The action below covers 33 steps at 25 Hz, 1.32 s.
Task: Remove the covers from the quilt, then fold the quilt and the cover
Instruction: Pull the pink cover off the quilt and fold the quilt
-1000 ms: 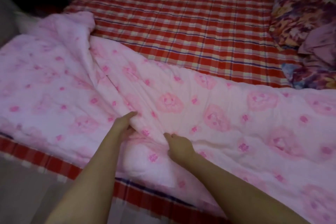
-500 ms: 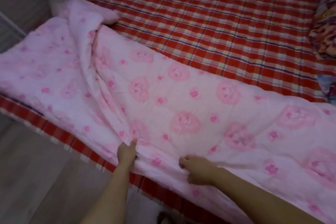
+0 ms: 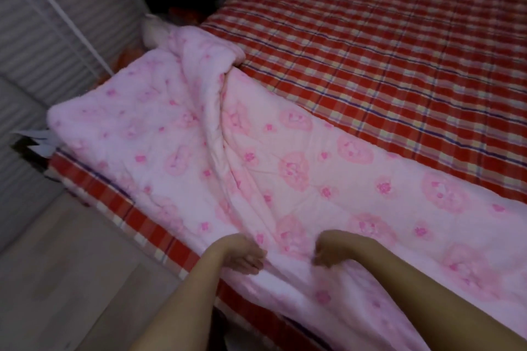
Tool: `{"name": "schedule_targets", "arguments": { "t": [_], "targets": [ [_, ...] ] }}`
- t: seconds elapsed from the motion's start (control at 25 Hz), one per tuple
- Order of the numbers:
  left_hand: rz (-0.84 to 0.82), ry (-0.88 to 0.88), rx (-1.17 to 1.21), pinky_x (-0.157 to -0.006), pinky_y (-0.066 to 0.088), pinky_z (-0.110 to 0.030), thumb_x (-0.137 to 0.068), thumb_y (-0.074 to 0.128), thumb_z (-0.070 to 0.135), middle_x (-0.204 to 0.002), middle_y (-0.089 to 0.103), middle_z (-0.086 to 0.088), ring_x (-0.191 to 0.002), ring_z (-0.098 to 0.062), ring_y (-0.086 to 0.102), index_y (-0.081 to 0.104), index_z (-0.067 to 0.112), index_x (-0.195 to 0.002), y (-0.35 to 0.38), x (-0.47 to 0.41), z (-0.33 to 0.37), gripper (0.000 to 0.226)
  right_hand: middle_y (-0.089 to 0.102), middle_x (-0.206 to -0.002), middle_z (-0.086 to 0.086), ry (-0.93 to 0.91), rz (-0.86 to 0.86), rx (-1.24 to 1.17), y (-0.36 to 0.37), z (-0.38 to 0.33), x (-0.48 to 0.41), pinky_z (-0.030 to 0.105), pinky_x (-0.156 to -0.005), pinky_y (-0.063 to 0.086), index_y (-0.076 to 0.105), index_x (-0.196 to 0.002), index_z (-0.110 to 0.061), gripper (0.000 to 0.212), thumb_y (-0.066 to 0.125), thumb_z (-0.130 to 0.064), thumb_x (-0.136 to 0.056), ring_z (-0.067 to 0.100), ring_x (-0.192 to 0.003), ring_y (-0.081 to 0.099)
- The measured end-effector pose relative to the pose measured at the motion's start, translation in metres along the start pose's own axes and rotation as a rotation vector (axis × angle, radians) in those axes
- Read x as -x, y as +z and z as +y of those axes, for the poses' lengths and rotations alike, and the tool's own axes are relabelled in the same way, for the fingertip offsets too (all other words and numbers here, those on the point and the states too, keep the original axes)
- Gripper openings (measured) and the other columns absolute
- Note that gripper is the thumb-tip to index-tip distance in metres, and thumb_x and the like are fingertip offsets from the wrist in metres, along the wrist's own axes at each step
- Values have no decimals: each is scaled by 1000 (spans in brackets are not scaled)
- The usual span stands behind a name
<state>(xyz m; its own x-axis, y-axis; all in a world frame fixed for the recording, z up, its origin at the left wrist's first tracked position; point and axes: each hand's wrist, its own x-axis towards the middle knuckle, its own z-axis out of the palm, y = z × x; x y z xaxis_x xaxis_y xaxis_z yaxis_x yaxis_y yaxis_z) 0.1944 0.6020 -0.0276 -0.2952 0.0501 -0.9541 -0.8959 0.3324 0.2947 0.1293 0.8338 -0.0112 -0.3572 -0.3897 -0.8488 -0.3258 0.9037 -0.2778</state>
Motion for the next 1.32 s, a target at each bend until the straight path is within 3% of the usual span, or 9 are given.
{"name": "schedule_targets", "arguments": {
  "t": [0.2,0.28,0.52,0.68,0.88,1.0,1.12,1.2,1.32],
  "targets": [
    [948,223,-98,-92,44,-37,-79,71,36,-118,58,-19,-112,-34,55,55,2,-117,-196,-6,7,53,50,-119,1,-127,835,-295,-84,-137,-64,29,-85,41,48,-125,-18,52,66,-42,-82,20,-108,53],
    [1098,81,32,-101,38,-44,-76,71,47,-135,41,-23,-125,-39,41,36,-1,-134,-277,-10,-2,83,56,-112,-2,-215,861,-208,-102,-205,-98,28,-79,40,55,-117,-20,41,63,-43,-84,20,-105,55],
    [804,45,365,-101,39,-33,-80,61,58,-135,49,-24,-123,-34,49,44,-11,-132,-414,-47,-39,88,51,-117,11,107,539,-48,-54,-318,-192,34,-79,47,38,-134,-6,105,82,-52,-50,29,-103,54],
    [637,112,606,-80,54,-36,-65,64,27,-110,64,-18,-89,-31,63,58,-9,-114,-460,-85,-52,61,50,-47,3,95,683,20,-47,-339,-217,17,-31,31,59,-53,-12,55,84,-18,-5,13,-35,50],
    [583,220,965,-62,48,-30,-78,37,-2,-52,57,-9,-54,-25,53,47,-2,-63,-474,-29,-72,18,47,-40,0,20,828,69,-45,-378,-175,18,-40,14,55,-51,-19,46,78,-27,-12,12,-30,46],
    [514,216,1171,-71,49,-35,-80,23,-9,-65,56,-12,-65,-23,53,49,-3,-72,-450,-34,-148,27,53,-45,-4,-28,545,-52,8,-389,-180,18,-34,27,57,-57,-23,50,79,-51,-22,7,-35,52],
    [654,-48,854,-66,48,-39,-80,36,-7,-84,53,-22,-74,-35,53,49,-18,-89,-446,-58,-174,19,67,-77,9,-188,539,-104,24,-386,-186,27,-60,50,54,-85,-25,38,78,-40,-60,24,-71,67],
    [935,-193,477,-87,47,-43,-76,54,-2,-122,51,-30,-109,-42,54,41,-15,-125,-452,-56,-152,52,60,-101,10,-159,676,-226,-21,-364,-176,31,-78,43,55,-101,-17,33,67,-38,-79,27,-94,58],
    [1146,379,39,-115,23,-41,-75,63,0,-149,27,-24,-138,-36,25,25,0,-146,-429,-26,-101,80,51,-114,12,102,1298,-409,-102,-314,-145,32,-89,37,51,-117,-8,63,77,-42,-70,29,-103,48]
  ]
}}
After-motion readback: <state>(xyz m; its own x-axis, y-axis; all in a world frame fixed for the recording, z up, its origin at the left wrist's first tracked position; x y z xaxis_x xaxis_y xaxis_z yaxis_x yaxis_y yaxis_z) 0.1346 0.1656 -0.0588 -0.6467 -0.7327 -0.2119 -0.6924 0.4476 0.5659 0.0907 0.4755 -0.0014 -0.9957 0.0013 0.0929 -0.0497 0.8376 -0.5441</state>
